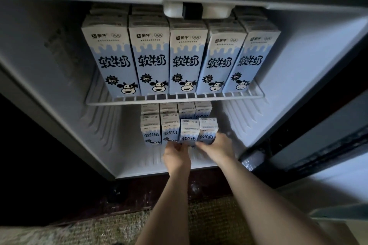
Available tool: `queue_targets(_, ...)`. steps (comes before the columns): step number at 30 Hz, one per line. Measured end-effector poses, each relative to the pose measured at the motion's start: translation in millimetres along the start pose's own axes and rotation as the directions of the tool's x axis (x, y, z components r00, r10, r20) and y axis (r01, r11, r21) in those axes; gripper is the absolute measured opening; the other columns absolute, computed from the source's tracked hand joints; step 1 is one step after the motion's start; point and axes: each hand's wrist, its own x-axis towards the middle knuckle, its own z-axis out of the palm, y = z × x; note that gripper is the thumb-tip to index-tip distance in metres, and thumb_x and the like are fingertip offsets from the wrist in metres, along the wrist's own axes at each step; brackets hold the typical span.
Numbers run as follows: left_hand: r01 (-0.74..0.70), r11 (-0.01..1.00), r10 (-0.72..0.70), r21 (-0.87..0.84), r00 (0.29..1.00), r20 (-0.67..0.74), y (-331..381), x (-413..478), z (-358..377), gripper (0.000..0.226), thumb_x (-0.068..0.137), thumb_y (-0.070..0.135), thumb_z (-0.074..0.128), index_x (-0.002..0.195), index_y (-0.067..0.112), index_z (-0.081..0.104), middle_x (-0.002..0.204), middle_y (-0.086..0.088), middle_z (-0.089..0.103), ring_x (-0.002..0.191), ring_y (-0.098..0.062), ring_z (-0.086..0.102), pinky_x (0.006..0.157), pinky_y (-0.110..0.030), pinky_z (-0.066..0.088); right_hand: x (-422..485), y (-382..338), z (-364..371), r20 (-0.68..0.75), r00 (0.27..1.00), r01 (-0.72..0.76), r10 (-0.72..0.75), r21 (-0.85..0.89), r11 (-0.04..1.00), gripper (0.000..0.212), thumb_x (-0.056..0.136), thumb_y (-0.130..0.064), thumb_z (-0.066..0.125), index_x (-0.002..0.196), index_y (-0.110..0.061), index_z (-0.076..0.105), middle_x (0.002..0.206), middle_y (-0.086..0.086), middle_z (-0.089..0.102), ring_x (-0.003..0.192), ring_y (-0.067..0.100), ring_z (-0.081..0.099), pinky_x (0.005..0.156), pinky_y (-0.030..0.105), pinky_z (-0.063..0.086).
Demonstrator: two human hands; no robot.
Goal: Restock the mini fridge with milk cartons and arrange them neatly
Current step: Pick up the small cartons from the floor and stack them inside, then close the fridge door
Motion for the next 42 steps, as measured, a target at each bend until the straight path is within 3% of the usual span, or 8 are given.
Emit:
queue_targets(7, 0.094, 0.992, -0.094, -0.080, 0.996, 0.005, -1.8, 15.5, 14.5, 0.027, 0.091, 0.027, 0.060, 0.105, 0.004, 0.064, 0.104, -0.012, 0.068, 0.090, -0.025, 0.061, 0.072, -0.026, 0.042, 9.0, -5.3, 2.9, -0.040, 0.998, 0.046, -0.043, 0.077, 0.996, 0.035, 0.075, -0.033, 0.077, 0.103, -0.014, 0.069, 0.100, 0.002, 0.072, 0.095, 0.017, 0.066, 0.070, 0.019, 0.043)
queue_targets(16, 0.036, 0.979, -0.042, 0.201, 0.999, 0.024, -0.1, 29.4, 16.2, 0.037, 0.095, 0.034, 0.050, 0.097, 0.002, 0.070, 0.101, -0.015, 0.071, 0.097, -0.028, 0.065, 0.071, -0.025, 0.040, 16.4, -11.1, -1.5, -0.032, 0.997, 0.072, -0.070, 0.065, 0.995, 0.028, 0.083, -0.029, 0.070, 0.106, -0.012, 0.071, 0.107, 0.006, 0.072, 0.103, 0.021, 0.065, 0.073, 0.017, 0.040)
queue_targets(22, 0.121, 0.957, -0.146, 0.263, 0.986, 0.078, 7.0, 36.2, 13.4, 0.045, 0.094, 0.041, 0.049, 0.105, 0.001, 0.067, 0.108, -0.014, 0.069, 0.103, -0.027, 0.063, 0.072, -0.026, 0.040, 7.4, -20.1, -9.2, 0.109, 0.993, 0.044, -0.050, 0.055, 0.998, 0.036, 0.086, -0.027, 0.068, 0.119, -0.013, 0.063, 0.120, 0.006, 0.066, 0.114, 0.021, 0.059, 0.077, 0.018, 0.038)
queue_targets(28, 0.169, 0.954, -0.219, 0.247, 0.956, 0.193, -2.1, 23.6, -5.7, 0.065, 0.089, 0.052, 0.051, 0.124, -0.003, 0.054, 0.115, -0.017, 0.066, 0.102, -0.030, 0.064, 0.082, -0.032, 0.051, -20.5, -24.5, -21.4, 0.181, 0.983, 0.001, 0.014, -0.081, 0.997, 0.041, 0.091, -0.036, 0.060, 0.119, -0.006, 0.056, 0.105, 0.006, 0.062, 0.080, 0.015, 0.055, 0.062, 0.022, 0.041)
queue_targets(30, 0.125, 0.949, -0.199, 0.288, 0.950, 0.242, -2.8, 11.5, -14.3, 0.063, 0.090, 0.050, 0.050, 0.126, -0.002, 0.053, 0.119, -0.017, 0.063, 0.105, -0.029, 0.063, 0.088, -0.035, 0.052, -34.7, -26.3, -29.0, 0.175, 0.985, 0.018, 0.008, -0.146, 0.989, 0.043, 0.092, -0.038, 0.057, 0.118, -0.004, 0.054, 0.101, 0.003, 0.058, 0.075, 0.011, 0.050, 0.058, 0.020, 0.041)
queue_targets(32, 0.040, 0.927, -0.155, 0.373, 0.947, 0.282, 4.0, -7.8, -27.6, 0.062, 0.093, 0.047, 0.046, 0.130, -0.003, 0.049, 0.124, -0.018, 0.060, 0.111, -0.030, 0.060, 0.093, -0.034, 0.050, -49.5, -27.5, -38.0, 0.177, 0.984, 0.072, -0.034, -0.211, 0.975, 0.041, 0.092, -0.037, 0.057, 0.117, -0.005, 0.056, 0.109, 0.007, 0.062, 0.085, 0.015, 0.054, 0.069, 0.023, 0.044)
queue_targets(36, -0.236, 0.795, -0.013, 0.559, 0.914, 0.404, 28.8, -52.7, -61.3, 0.053, 0.098, 0.041, 0.038, 0.125, -0.003, 0.052, 0.128, -0.019, 0.057, 0.117, -0.033, 0.055, 0.095, -0.034, 0.044, -86.5, -36.6, -67.8, 0.240, 0.963, 0.198, -0.124, -0.314, 0.928, 0.037, 0.091, -0.034, 0.059, 0.118, -0.009, 0.056, 0.114, 0.009, 0.062, 0.102, 0.024, 0.060, 0.086, 0.032, 0.048)
queue_targets(42, -0.534, 0.543, 0.076, 0.648, 0.800, 0.595, 69.4, -123.4, -123.0, 0.049, 0.098, 0.042, 0.039, 0.125, 0.002, 0.051, 0.132, -0.015, 0.052, 0.118, -0.029, 0.052, 0.097, -0.034, 0.040, -145.4, -56.6, -132.7, 0.294, 0.943, 0.299, -0.153, -0.555, 0.776, 0.035, 0.088, -0.039, 0.061, 0.111, -0.012, 0.056, 0.112, 0.007, 0.061, 0.101, 0.026, 0.062, 0.082, 0.030, 0.046)
